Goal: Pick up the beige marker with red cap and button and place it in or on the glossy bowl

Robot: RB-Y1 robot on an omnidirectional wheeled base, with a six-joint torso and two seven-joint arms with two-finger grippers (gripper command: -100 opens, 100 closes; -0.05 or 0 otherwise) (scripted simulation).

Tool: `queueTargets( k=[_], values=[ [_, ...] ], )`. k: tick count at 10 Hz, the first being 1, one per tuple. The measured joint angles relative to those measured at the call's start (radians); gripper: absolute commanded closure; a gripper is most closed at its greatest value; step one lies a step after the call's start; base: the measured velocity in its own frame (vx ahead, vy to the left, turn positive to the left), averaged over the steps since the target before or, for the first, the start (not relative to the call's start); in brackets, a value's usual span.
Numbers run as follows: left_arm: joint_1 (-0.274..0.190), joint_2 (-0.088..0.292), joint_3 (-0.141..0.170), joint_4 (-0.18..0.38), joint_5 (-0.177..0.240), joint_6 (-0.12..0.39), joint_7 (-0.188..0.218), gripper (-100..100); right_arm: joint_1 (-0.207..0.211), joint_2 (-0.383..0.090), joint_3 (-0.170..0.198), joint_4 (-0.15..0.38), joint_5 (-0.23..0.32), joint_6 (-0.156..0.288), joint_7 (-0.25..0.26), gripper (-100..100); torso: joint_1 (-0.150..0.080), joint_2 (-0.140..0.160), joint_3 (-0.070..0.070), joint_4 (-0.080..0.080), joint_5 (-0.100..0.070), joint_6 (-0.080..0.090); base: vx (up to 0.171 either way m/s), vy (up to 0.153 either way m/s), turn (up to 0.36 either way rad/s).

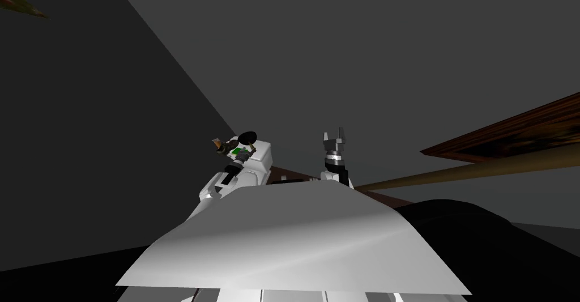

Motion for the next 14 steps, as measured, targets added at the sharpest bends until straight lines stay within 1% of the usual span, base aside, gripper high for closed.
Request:
queueTargets(
  k=[1, 2, 3, 7, 8, 9, 10, 11, 12, 13, 14],
  values=[
    [-0.001, 0.002, 0.0, 0.003, -0.002, 0.0, -0.003, 0, 0.0, 0.0, 0.0, 0.0, 0.0, 0.0, 0.0, 0, 0.001, 0.001, 0.001, 0.0, 0.0, 0.0, 0.0, 0.0, 0.0],
    [-0.001, 0.001, 0.0, 0.002, -0.001, 0.0, -0.003, -100, 0.0, 0.0, 0.0, 0.0, 0.0, 0.0, 0.0, 0, 0.001, 0.002, 0.001, 0.0, 0.0, 0.0, 0.0, 0.0, 0.0],
    [-0.001, 0.001, 0.0, 0.002, -0.001, 0.0, -0.003, 100, 0.0, 0.0, 0.0, 0.0, 0.0, 0.0, 0.0, 0, 0.001, 0.003, 0.002, 0.001, 0.0, 0.0, 0.0, 0.0, 0.0],
    [-0.001, 0.001, 0.0, 0.002, -0.001, 0.0, -0.003, 100, 0.0, 0.0, 0.0, 0.0, 0.0, 0.0, 0.0, 0, 0.001, 0.003, 0.002, 0.001, 0.0, 0.0, 0.0, 0.0, 0.0],
    [-0.001, 0.001, 0.0, 0.002, -0.001, 0.0, -0.003, 0, 0.0, 0.0, 0.0, 0.0, 0.0, 0.0, 0.0, 0, 0.001, 0.003, 0.002, 0.001, 0.0, 0.0, 0.0, 0.0, 0.0],
    [-0.001, 0.001, 0.0, 0.002, -0.001, 0.0, -0.003, -100, 0.0, 0.0, 0.0, 0.0, 0.0, 0.0, 0.0, 0, 0.001, 0.003, 0.002, 0.001, 0.0, 0.0, 0.024, -0.112, 0.087],
    [0.007, 0.011, 0.005, 0.0, -0.012, 0.02, -0.009, -100, 0.0, 0.0, 0.0, 0.0, 0.0, 0.0, 0.0, 0, -0.005, 0.002, 0.001, 0.0, -0.001, -0.001, 0.065, -0.169, 0.11],
    [0.016, 0.025, 0.015, 0.005, -0.021, 0.039, -0.018, -100, 0.0, 0.0, 0.0, 0.0, 0.0, 0.0, 0.0, 0, -0.009, 0.0, 0.0, 0.0, -0.002, 0.0, 0.03, -0.071, 0.036],
    [0.017, 0.026, 0.017, 0.006, -0.022, 0.043, -0.02, 0, 0.0, 0.0, 0.0, 0.0, 0.0, 0.0, 0.0, 0, -0.004, 0.001, 0.0, 0.0, -0.001, 0.0, 0.004, -0.013, -0.004],
    [0.017, 0.026, 0.016, 0.006, -0.022, 0.043, -0.02, -100, 0.0, 0.0, 0.0, 0.0, 0.0, 0.0, 0.0, 0, -0.001, 0.002, 0.001, 0.0, 0.0, 0.0, -0.013, -0.007, -0.177],
    [0.003, 0.024, 0.021, 0.019, -0.021, 0.049, -0.02, -100, 0.0, 0.0, 0.0, 0.0, 0.0, 0.0, 0.0, 0, 0.0, 0.003, 0.002, 0.001, 0.0, 0.001, -0.027, 0.006, -0.166]
  ],
)
